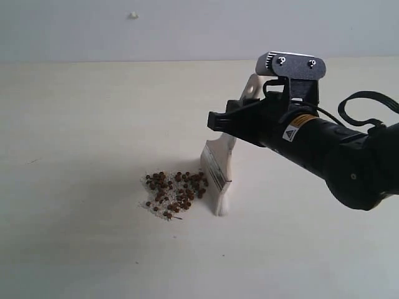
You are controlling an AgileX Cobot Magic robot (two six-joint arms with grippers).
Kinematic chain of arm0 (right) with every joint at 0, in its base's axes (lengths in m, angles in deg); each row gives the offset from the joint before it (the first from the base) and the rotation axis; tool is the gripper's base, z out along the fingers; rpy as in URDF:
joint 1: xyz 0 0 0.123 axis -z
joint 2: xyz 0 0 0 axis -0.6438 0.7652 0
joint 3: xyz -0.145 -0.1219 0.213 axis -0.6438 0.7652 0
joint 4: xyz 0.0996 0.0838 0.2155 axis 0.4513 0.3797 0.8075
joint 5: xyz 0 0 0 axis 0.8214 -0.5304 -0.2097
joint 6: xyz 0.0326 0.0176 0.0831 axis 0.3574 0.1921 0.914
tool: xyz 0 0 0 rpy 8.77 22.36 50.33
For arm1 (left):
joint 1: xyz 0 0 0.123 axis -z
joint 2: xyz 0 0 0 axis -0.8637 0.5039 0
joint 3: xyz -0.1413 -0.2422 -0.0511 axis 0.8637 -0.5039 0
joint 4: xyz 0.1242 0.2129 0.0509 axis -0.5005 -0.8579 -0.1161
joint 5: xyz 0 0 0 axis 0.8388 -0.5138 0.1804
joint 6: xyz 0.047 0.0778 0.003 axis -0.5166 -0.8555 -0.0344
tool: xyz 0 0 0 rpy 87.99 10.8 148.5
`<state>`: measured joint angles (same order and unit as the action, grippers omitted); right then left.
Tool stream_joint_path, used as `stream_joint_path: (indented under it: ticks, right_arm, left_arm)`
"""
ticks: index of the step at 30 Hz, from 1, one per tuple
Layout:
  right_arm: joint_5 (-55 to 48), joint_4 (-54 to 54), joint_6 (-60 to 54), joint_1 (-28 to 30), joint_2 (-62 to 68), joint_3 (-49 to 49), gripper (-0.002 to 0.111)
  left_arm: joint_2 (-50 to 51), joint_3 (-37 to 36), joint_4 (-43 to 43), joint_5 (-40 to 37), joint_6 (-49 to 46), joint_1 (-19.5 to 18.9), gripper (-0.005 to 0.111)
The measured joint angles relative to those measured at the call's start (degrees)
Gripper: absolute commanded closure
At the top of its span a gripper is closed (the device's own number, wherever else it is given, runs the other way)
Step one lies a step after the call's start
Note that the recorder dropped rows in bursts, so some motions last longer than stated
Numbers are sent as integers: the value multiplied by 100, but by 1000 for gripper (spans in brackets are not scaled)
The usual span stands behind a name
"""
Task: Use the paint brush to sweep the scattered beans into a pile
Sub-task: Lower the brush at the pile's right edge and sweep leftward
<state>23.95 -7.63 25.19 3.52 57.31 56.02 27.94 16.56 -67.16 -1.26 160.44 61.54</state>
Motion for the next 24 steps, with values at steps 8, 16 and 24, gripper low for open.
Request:
stream_joint_path:
  ticks: [8, 16, 24]
  right_arm:
    - [-26, -378, 441, 0, 0, 0, 108]
    - [-26, -541, 616, 0, 0, 0, 108]
    - [-69, -247, 482, 0, -185, 0, 108]
  left_arm:
    - [0, 0, 0, 0, 0, 0, 107]
    - [0, 0, 0, 0, 0, 0, 107]
    - [0, 0, 0, 0, 0, 0, 107]
